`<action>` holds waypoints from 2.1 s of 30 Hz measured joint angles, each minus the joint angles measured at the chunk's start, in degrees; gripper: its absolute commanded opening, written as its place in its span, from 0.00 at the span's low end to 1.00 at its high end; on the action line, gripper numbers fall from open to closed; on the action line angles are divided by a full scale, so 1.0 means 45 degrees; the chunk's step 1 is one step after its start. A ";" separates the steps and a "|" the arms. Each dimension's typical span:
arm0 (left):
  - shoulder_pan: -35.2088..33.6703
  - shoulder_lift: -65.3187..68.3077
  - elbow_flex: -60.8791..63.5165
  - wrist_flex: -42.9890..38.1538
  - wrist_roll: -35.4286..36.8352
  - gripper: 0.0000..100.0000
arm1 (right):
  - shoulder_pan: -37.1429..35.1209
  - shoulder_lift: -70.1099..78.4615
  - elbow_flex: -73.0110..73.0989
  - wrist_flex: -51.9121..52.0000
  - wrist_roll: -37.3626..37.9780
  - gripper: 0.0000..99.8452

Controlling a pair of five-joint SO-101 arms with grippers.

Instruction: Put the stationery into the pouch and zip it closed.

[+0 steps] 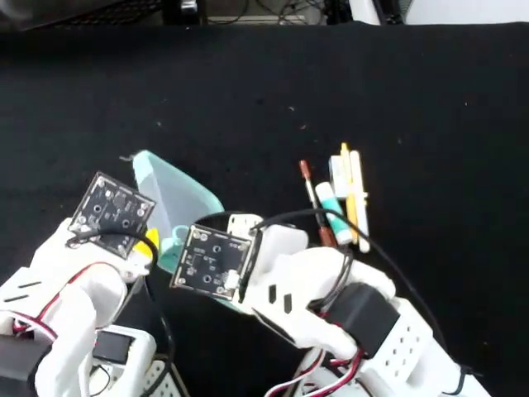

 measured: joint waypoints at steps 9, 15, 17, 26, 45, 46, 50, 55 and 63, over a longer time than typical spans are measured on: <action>0.0039 -0.0020 -0.1192 0.0703 -0.0020 0.17 | 0.0000 0.0000 -0.0020 0.0000 0.0000 0.01; 0.1524 -0.0020 -0.1407 0.0703 0.0762 0.18 | 0.0000 0.0000 -0.0020 0.0000 0.0000 0.01; 0.2090 -0.0020 -0.1485 0.0703 0.1114 0.18 | 0.0000 0.0000 -0.0020 0.0000 0.0000 0.01; 0.2657 -0.0020 -0.1114 0.0664 0.1328 0.18 | 0.0020 0.0000 -0.0020 0.0020 0.0000 0.01; 0.2735 -0.0567 -0.1446 0.0703 0.1426 0.18 | 0.0645 0.0000 -0.0020 -0.0234 0.0000 0.01; 0.2735 -0.0606 -0.1524 0.0703 0.1426 0.18 | 0.0645 0.0000 -0.0020 -0.0234 0.0000 0.01; 0.2755 -0.0723 -0.1543 0.0703 0.1426 0.18 | 0.0645 0.0000 -0.0020 -0.0274 0.0000 0.01; 0.2774 -0.0723 -0.1250 0.0703 0.1426 0.18 | 0.0645 0.0000 -0.0020 -0.0274 0.0000 0.01; 0.2774 -0.0723 -0.0254 0.0625 0.1426 0.18 | 0.0645 0.0000 -0.0020 -0.0274 0.0000 0.01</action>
